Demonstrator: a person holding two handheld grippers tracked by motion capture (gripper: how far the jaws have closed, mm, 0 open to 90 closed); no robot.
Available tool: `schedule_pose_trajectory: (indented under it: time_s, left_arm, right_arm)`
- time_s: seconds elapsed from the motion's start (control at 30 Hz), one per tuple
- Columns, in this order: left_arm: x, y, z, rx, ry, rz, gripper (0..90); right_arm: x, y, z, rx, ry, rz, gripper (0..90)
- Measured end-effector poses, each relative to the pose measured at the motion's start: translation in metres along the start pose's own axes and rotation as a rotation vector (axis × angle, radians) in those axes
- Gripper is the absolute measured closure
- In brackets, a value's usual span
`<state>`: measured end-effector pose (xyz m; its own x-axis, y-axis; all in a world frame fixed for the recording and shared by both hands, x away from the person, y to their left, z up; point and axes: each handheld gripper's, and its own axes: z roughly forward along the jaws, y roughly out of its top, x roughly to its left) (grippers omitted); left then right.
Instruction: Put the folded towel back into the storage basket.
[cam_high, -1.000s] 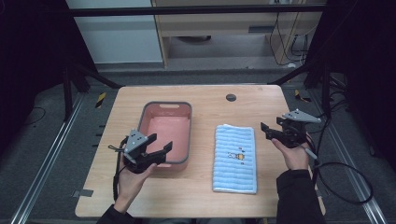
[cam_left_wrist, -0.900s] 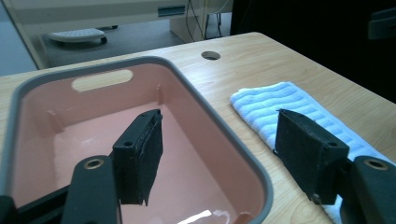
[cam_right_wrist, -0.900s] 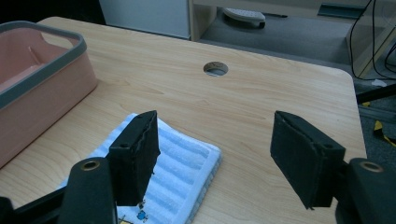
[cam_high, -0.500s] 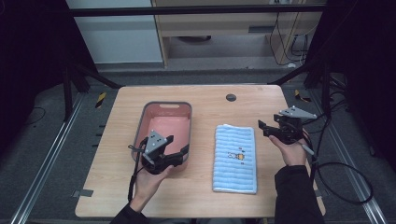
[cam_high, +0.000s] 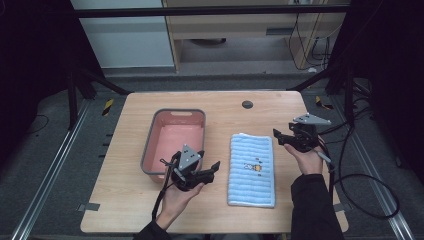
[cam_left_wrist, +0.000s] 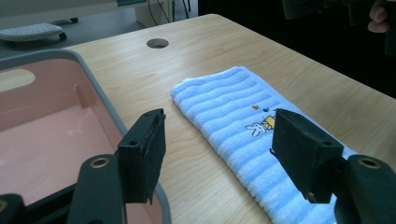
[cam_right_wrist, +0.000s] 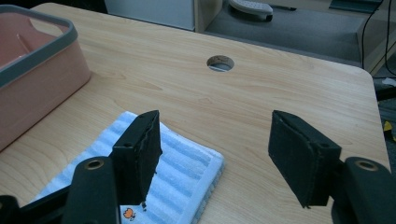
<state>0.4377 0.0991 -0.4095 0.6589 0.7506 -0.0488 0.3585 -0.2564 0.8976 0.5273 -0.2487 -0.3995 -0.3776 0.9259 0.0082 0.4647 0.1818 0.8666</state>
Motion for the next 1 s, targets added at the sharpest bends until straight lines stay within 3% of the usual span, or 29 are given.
schedule_pose_trajectory:
  time_s: [0.4, 1.0]
  left_arm:
    - [-0.020, -0.010, 0.020, 0.039, -0.027, 0.013, 36.9]
    - [-0.034, -0.037, 0.049, 0.143, -0.036, 0.043, 41.6]
  right_arm:
    - [0.002, -0.006, 0.016, 0.008, 0.014, -0.002, 37.2]
    - [0.000, -0.030, 0.052, 0.093, 0.023, 0.015, 43.1]
